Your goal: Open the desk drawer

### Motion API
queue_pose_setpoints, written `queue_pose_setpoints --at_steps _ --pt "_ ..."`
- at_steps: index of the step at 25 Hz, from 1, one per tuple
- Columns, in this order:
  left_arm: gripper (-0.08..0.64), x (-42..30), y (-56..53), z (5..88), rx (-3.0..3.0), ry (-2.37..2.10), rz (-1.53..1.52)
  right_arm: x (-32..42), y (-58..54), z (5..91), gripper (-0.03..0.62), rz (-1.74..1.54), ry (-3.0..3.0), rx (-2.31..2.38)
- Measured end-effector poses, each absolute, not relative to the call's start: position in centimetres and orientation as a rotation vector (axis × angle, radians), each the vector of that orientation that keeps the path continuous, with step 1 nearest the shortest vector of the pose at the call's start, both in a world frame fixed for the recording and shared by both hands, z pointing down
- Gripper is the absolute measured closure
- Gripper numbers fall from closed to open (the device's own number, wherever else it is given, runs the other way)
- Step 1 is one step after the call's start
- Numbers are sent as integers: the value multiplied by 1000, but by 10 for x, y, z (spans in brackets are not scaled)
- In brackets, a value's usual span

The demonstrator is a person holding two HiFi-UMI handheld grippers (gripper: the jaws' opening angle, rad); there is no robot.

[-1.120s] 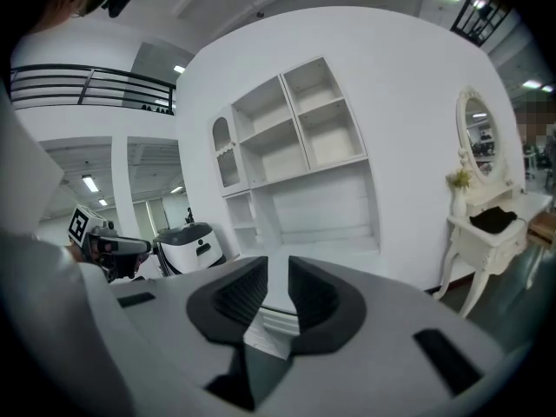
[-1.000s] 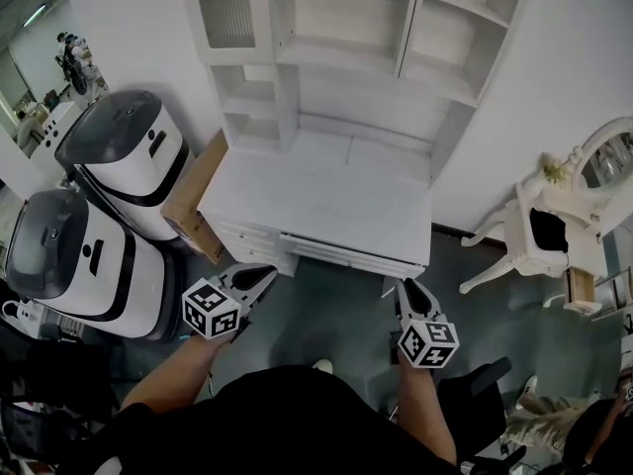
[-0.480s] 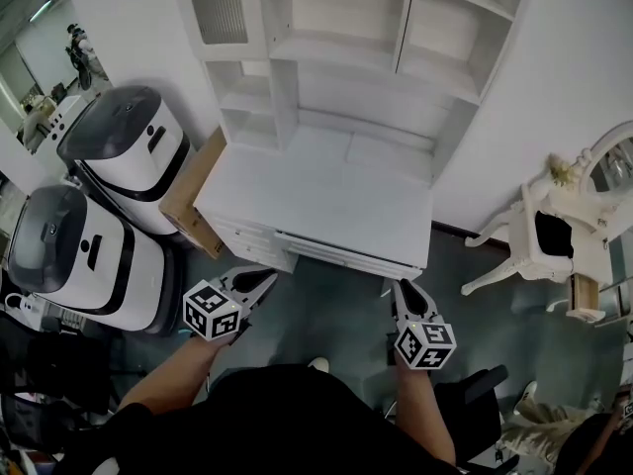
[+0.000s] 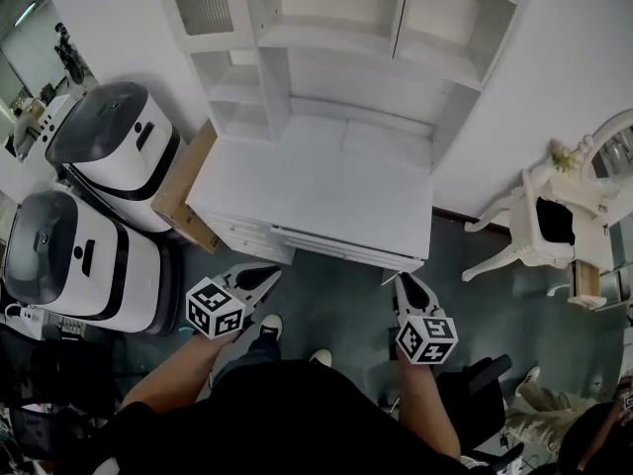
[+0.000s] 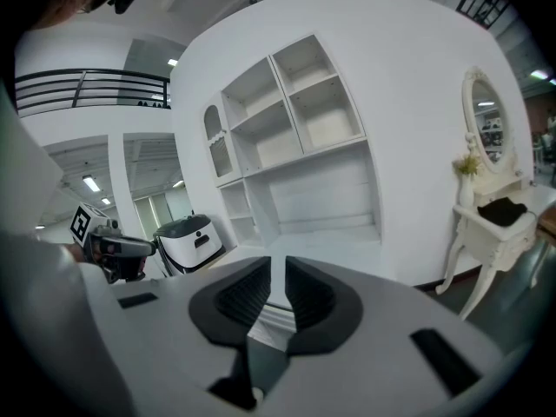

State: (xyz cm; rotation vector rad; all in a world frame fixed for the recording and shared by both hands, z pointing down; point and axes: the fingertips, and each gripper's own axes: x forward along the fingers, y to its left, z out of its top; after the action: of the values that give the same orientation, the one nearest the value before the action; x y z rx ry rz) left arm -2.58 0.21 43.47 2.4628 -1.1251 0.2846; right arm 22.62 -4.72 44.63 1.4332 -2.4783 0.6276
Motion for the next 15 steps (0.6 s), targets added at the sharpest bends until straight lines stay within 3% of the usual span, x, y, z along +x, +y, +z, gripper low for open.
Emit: queue_pose_setpoints --at_steps 15 --pt "538 -89 -93 429 2577 -920 197 166 -85 424 539 572 -2334 1633"
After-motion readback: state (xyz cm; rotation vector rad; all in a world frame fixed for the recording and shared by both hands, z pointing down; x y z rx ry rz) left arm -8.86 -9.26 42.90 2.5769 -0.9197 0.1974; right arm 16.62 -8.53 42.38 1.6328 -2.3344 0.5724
